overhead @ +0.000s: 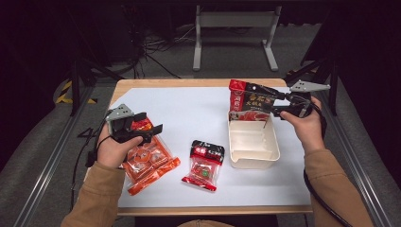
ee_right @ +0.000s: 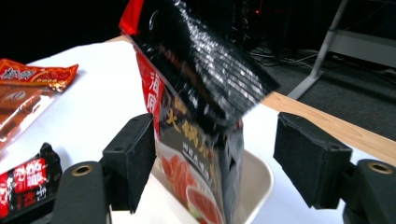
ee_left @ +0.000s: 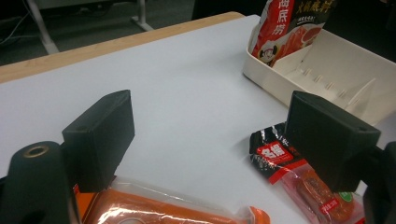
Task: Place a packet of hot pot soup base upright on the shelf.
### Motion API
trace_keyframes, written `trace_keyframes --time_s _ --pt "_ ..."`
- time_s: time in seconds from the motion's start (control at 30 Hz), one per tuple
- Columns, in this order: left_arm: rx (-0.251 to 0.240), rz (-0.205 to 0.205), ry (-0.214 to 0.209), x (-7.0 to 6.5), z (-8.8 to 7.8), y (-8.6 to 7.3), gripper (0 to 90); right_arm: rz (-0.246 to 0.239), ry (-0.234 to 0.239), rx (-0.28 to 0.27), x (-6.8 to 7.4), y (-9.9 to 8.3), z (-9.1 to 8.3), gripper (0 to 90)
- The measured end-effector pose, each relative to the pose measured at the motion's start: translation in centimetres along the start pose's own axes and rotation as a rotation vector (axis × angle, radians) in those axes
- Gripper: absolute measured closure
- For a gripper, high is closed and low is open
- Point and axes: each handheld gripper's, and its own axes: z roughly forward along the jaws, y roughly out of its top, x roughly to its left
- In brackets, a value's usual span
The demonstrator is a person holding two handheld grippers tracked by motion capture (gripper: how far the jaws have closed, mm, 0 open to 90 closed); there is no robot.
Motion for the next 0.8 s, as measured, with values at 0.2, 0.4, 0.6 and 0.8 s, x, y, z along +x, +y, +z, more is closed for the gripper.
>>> trace_keyframes --time_s 0.2,0.4,0.6,0.8 --pt "-0.008 0.010 0.001 0.2 -0.5 0.1 16.6 -0.011 -0.025 0.024 0.7 -0.5 -1.5 28.8" --pt "-0.015 0.001 0.010 0.6 -1.0 0.1 16.5 -0.006 0.007 0.037 1.5 -0.9 -3.2 28.9" --pt "-0.016 -0.012 0.017 1.0 -1.5 0.1 16.5 -0.004 0.032 0.033 2.6 -1.1 -4.2 29.3" --pt "-0.006 -0.013 0.030 1.4 -1.8 -0.1 16.3 -0.013 0.071 0.033 4.0 -1.4 -4.6 29.5"
